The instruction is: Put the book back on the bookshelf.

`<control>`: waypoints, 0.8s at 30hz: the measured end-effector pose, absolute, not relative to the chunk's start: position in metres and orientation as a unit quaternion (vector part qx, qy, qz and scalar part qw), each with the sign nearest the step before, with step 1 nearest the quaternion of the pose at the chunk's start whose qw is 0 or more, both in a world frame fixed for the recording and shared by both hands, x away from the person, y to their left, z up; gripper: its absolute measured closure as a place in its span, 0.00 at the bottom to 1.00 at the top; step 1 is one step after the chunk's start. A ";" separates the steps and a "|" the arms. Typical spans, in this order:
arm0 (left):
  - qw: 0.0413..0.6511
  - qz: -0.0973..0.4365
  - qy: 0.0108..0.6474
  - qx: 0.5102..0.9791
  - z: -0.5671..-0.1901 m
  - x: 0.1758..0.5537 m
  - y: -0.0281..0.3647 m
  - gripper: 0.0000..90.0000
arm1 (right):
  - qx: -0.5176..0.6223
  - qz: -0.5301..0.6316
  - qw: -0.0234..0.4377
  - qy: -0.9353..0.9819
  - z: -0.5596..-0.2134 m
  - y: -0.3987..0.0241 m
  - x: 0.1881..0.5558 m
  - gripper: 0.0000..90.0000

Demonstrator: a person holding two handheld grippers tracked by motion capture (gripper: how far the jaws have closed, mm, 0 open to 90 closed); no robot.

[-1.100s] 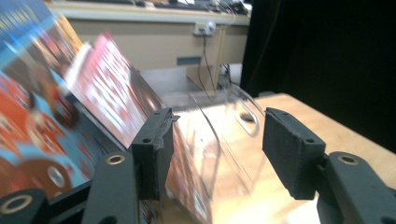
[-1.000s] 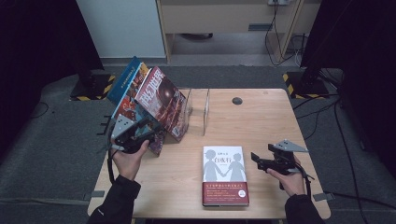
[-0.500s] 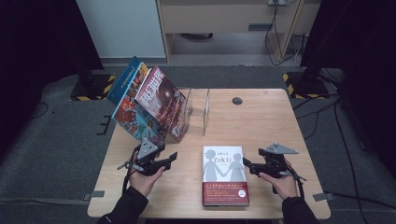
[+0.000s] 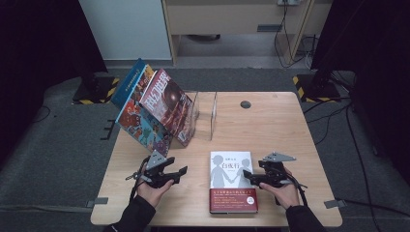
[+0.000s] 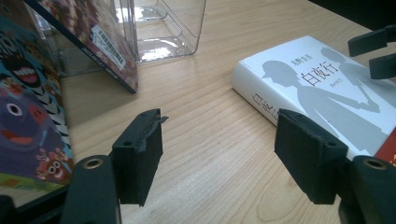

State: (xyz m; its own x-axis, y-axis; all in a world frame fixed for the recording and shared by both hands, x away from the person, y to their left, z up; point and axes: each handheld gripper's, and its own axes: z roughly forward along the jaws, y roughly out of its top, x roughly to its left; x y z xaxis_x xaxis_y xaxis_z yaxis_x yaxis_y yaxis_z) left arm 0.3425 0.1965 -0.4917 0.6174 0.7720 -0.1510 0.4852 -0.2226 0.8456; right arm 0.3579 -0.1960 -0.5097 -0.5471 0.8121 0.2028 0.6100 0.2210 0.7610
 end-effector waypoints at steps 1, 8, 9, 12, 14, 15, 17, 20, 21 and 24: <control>0.467 0.150 0.410 0.769 -0.493 0.343 0.196 0.35 | 0.461 0.420 0.117 0.773 -0.511 -0.195 0.358 0.22; 0.461 0.141 0.415 0.772 -0.496 0.345 0.195 0.34 | 0.469 0.425 0.088 0.769 -0.515 -0.192 0.359 0.23; 0.460 0.140 0.415 0.772 -0.497 0.345 0.195 0.34 | 0.472 0.426 0.081 0.768 -0.515 -0.191 0.360 0.23; 0.458 0.135 0.413 0.776 -0.498 0.345 0.193 0.34 | 0.472 0.431 0.069 0.766 -0.517 -0.190 0.361 0.23; 0.457 0.134 0.410 0.778 -0.498 0.346 0.192 0.34 | 0.472 0.432 0.059 0.766 -0.518 -0.189 0.362 0.23; 0.456 0.133 0.411 0.778 -0.499 0.346 0.192 0.34 | 0.468 0.433 0.056 0.768 -0.518 -0.188 0.362 0.25; 0.454 0.133 0.409 0.781 -0.499 0.346 0.191 0.34 | 0.462 0.428 0.061 0.774 -0.516 -0.185 0.361 0.26; 0.453 0.132 0.409 0.781 -0.499 0.346 0.191 0.34 | 0.459 0.426 0.063 0.777 -0.513 -0.185 0.361 0.27; 0.452 0.132 0.408 0.782 -0.499 0.346 0.191 0.34 | 0.456 0.428 0.068 0.777 -0.511 -0.185 0.360 0.28; 0.452 0.131 0.409 0.782 -0.500 0.346 0.190 0.34 | 0.445 0.445 0.086 0.772 -0.503 -0.186 0.358 0.34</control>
State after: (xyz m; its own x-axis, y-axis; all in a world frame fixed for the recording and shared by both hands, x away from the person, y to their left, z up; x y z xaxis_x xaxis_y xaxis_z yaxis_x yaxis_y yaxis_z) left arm 0.3459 0.1902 -0.4996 0.6311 0.7582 -0.1640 0.5207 -0.2573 0.8141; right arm 0.3578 -0.1862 -0.5026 -0.5890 0.7642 0.2630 0.6102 0.2071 0.7647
